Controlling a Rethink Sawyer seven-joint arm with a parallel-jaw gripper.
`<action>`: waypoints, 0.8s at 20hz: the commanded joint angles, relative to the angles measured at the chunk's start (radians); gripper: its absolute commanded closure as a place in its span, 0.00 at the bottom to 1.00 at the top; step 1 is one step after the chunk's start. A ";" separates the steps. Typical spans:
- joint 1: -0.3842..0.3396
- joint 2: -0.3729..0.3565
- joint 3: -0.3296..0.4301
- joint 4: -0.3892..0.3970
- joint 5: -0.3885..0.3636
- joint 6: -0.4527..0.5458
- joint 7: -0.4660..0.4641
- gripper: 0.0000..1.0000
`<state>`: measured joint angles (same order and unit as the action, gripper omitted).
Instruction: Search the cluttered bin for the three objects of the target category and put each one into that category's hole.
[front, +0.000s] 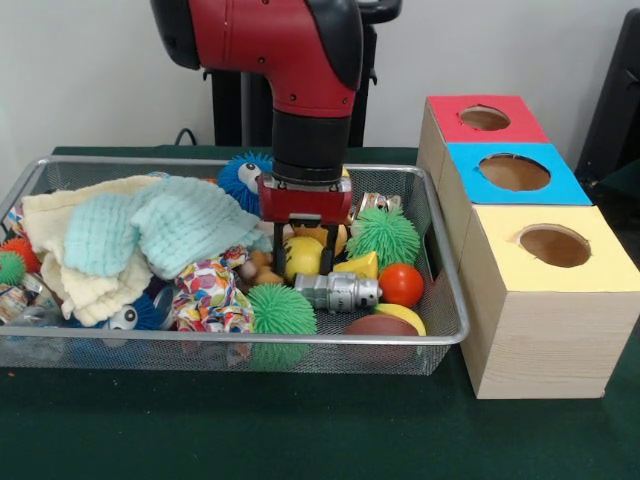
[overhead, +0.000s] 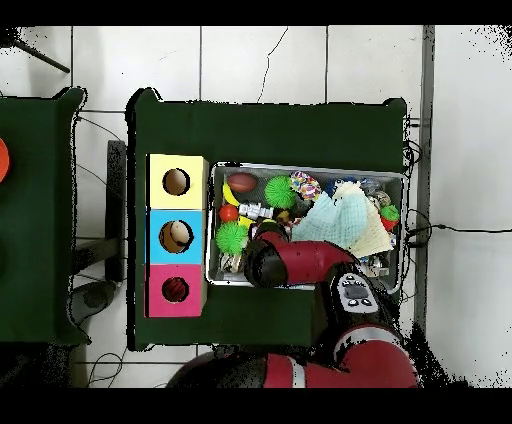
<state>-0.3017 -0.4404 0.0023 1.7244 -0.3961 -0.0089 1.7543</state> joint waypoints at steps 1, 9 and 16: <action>0.033 0.133 -0.104 -0.065 0.051 -0.038 0.180 0.00; 0.068 0.142 -0.168 -0.080 0.103 -0.055 0.166 0.00; 0.088 0.084 -0.153 -0.038 0.130 -0.011 0.156 0.00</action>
<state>-0.2130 -0.3913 -0.1192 1.7044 -0.3132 -0.0836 1.7543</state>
